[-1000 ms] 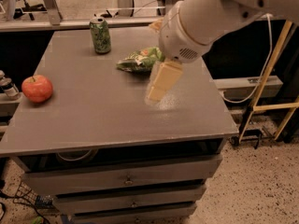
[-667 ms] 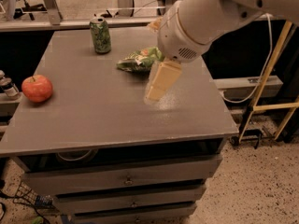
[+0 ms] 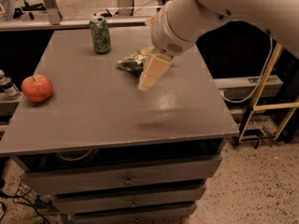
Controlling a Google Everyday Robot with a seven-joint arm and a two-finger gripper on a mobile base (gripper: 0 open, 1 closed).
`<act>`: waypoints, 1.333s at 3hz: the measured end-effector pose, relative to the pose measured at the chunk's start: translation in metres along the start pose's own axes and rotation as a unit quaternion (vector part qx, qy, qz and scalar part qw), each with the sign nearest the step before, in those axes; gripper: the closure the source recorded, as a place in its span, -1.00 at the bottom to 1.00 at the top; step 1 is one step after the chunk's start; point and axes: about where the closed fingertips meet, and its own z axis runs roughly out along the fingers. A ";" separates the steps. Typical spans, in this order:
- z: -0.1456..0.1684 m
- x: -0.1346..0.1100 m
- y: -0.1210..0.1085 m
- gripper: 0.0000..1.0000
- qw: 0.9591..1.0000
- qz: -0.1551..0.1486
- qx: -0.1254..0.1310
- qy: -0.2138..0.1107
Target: Move green jalapeno chip bag near apple
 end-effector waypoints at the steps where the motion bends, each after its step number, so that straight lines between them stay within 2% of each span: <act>1: 0.026 0.011 -0.021 -1.00 1.000 0.003 0.017 0.021; 2: 0.055 0.015 -0.032 -1.00 0.999 0.005 0.018 0.037; 3: 0.089 0.017 -0.036 -1.00 0.999 0.010 0.006 0.039; 4: 0.103 0.027 -0.039 -1.00 0.999 0.021 0.002 0.047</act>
Offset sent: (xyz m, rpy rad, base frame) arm 0.0898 0.0269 -0.0583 -0.0860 -0.0097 -0.0795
